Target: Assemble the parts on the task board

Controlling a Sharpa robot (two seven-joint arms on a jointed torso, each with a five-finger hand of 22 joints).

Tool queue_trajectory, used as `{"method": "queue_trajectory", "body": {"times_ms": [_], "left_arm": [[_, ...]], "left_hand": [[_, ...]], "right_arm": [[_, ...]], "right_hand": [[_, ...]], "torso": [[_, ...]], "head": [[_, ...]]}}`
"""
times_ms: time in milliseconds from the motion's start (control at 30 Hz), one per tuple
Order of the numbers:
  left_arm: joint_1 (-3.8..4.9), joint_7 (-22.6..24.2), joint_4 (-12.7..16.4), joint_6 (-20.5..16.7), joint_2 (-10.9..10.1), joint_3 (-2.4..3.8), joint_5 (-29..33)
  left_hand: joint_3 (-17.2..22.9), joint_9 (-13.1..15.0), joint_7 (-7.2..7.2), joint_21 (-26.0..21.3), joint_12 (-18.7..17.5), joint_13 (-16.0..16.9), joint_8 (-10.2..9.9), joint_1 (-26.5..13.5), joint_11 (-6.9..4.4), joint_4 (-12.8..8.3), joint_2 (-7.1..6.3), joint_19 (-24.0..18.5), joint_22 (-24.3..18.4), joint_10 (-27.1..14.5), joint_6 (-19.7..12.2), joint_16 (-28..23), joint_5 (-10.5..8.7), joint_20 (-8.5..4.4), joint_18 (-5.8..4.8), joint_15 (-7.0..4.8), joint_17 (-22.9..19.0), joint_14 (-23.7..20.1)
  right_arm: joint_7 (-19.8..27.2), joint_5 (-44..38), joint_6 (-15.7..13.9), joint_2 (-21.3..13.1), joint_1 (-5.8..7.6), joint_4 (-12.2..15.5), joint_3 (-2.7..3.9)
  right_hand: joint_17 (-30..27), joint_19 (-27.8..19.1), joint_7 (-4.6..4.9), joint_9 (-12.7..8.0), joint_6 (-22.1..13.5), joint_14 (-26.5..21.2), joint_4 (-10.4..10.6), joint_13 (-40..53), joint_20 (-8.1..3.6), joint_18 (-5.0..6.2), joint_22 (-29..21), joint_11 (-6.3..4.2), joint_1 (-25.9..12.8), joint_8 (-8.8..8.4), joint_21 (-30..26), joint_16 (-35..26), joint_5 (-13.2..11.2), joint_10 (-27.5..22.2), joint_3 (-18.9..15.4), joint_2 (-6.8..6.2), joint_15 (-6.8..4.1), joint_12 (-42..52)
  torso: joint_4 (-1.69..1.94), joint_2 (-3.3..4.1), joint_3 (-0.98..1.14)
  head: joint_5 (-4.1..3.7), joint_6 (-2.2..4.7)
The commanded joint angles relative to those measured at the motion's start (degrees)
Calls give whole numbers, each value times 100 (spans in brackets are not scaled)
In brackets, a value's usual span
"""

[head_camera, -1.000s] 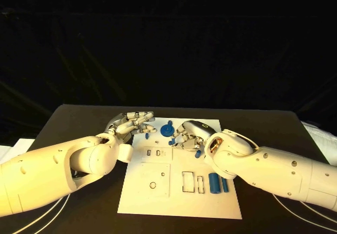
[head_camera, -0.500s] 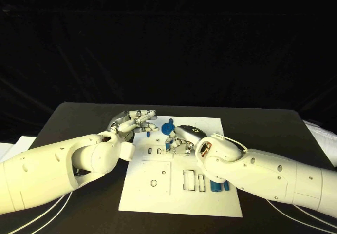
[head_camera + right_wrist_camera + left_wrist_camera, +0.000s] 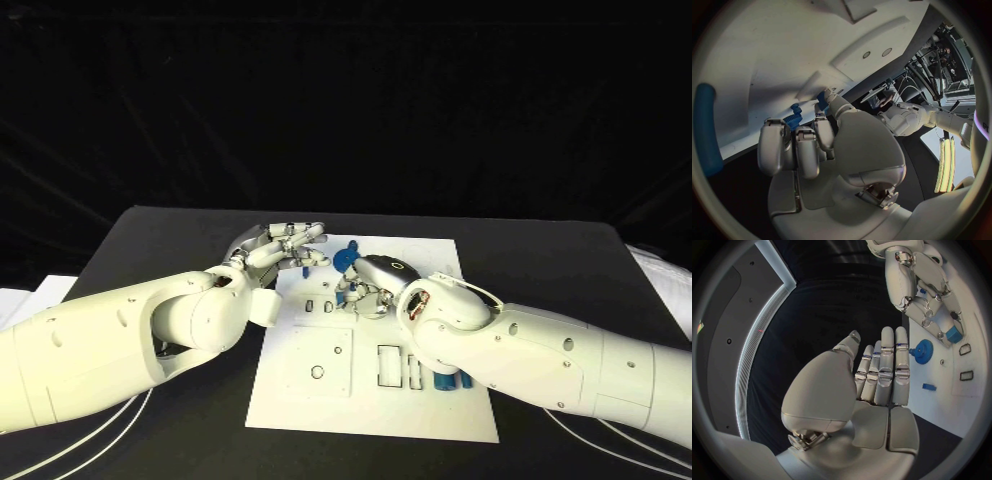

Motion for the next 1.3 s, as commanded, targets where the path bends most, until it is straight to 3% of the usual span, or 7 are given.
{"method": "queue_trajectory", "body": {"times_ms": [33,700,867,1000,1300], "left_arm": [[5,49,17,112,10,4,7],[5,43,14,96,2,4,7],[5,41,15,98,2,4,7],[5,34,19,88,1,4,7],[5,18,22,95,-6,4,16]], "left_hand": [[-7,-2,16,36,-33,-10,-37,15,2,-42,56,5,10,23,19,38,-32,-16,86,1,7,-50],[-7,-2,16,36,-33,-10,-37,15,2,-42,56,5,10,23,19,38,-32,-16,86,1,7,-50],[-7,-2,16,36,-33,-10,-37,15,2,-42,56,5,10,23,19,38,-32,-16,86,1,7,-50],[-4,-2,15,38,-34,-10,-37,12,1,-46,58,3,13,27,22,42,-32,-16,86,0,13,-53],[0,-1,14,41,-35,-10,-37,8,-1,-53,61,1,17,33,27,48,-33,-17,87,-1,23,-57]], "right_arm": [[-99,-52,252,-4,-47,-33,-36],[-17,15,590,-63,-59,55,-47],[-26,-1,544,-60,-61,53,-50],[-41,-46,505,-54,-62,49,-53],[-121,-91,318,-56,-62,39,-56]], "right_hand": [[1115,-45,-96,59,151,511,-4,-41,3,-18,-6,-63,-43,86,-40,-24,16,25,29,-30,-13,-26],[1079,-99,-62,42,86,503,7,-122,21,1,-107,-35,-210,50,-100,-45,64,-55,5,-193,9,-144],[1071,-112,-43,29,38,501,10,-166,29,6,-132,-21,-245,23,-116,-51,84,-95,1,-231,19,-203],[1050,-157,42,-22,-160,495,5,-423,63,19,-212,47,-294,-93,-164,-64,101,-309,9,-310,70,-516],[1032,-217,116,-62,-321,490,52,-654,126,41,-322,118,-436,-184,-231,-76,114,-507,-72,-461,135,-788]], "torso": [[-6,0,0],[-8,0,1],[-5,-3,-1],[-4,-1,-2],[-3,-1,-3]], "head": [[10,-7],[14,-40],[9,-43],[5,-41],[-6,-42]]}}
